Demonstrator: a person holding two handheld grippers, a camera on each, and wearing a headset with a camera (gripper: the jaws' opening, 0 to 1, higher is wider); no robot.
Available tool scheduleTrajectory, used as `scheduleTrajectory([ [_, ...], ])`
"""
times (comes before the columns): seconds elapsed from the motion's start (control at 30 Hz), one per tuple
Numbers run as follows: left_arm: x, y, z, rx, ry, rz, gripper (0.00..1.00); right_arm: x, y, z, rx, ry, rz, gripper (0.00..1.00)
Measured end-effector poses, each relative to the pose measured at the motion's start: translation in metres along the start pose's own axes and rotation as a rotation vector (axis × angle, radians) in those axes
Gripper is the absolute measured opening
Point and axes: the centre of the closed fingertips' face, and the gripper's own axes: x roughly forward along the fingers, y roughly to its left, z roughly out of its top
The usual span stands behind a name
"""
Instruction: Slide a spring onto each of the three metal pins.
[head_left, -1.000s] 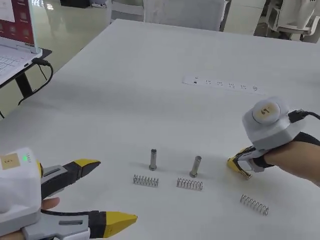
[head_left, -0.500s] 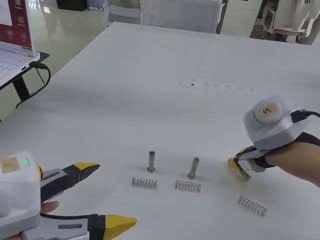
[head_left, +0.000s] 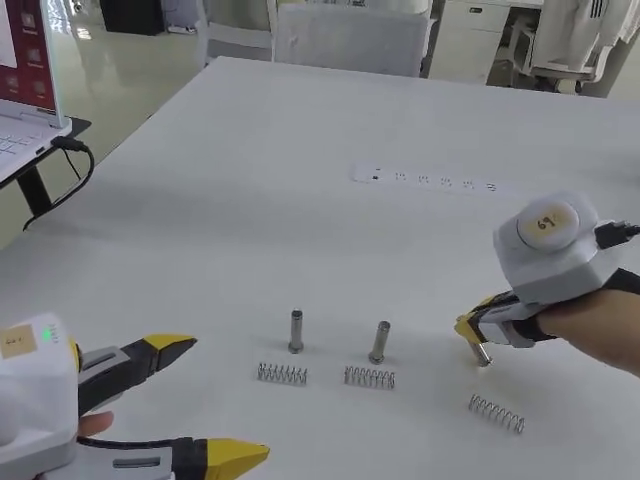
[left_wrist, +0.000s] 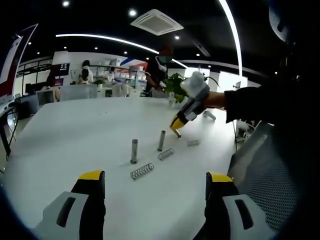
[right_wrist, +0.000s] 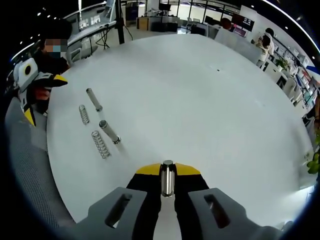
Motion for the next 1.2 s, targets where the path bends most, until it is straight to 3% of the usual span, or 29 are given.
scheduleTrajectory([
  [0.6,0.000,-0.001,0.000,0.002,0.000,-0.004,0.79,-0.015,0.003,-0.007,0.048,-0.054,-0.013,0.06],
  [1.2,0.000,-0.003,0.001,0.006,-0.001,-0.010,0.79,-0.023,0.001,-0.016,0.084,-0.068,-0.024,0.06],
])
